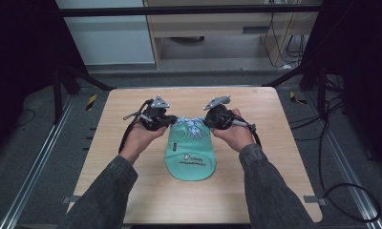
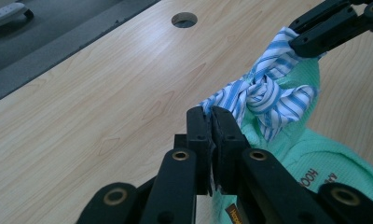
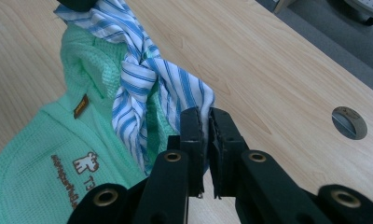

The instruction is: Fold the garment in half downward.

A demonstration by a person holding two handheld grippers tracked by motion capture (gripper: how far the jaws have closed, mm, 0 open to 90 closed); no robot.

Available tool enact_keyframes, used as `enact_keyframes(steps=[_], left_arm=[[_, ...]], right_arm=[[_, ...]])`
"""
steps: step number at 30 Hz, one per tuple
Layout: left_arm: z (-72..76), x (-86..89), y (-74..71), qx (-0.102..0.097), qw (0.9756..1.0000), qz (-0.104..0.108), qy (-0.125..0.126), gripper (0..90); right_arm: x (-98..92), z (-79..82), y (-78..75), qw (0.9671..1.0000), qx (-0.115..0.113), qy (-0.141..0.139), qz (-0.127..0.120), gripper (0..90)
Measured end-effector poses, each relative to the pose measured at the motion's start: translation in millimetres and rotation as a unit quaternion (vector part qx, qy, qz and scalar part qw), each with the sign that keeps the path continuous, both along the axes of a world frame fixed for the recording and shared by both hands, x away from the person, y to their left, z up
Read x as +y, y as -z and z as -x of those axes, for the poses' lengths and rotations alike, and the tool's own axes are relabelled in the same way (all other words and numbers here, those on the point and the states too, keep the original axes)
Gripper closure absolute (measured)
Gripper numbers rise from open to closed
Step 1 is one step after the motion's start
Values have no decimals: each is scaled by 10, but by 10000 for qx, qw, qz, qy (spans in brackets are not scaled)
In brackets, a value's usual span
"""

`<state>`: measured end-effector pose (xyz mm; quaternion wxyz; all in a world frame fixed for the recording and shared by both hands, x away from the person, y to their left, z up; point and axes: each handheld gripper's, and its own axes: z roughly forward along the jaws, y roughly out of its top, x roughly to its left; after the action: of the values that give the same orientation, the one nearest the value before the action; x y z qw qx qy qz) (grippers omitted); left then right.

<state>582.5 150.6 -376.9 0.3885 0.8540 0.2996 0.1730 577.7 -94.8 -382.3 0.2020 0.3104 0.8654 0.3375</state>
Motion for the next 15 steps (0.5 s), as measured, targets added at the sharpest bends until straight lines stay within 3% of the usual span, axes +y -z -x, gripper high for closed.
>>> enact_keyframes(steps=[6,15], left_arm=[[-43,-18,-40,-70,10000,37,-49,870],[133,-49,85,-280,9996,-5,17,867]], right_arm=[[1,-21,-47,10000,-72,35,14,848],[-40,125,58,9999,-129,-20,16,848]])
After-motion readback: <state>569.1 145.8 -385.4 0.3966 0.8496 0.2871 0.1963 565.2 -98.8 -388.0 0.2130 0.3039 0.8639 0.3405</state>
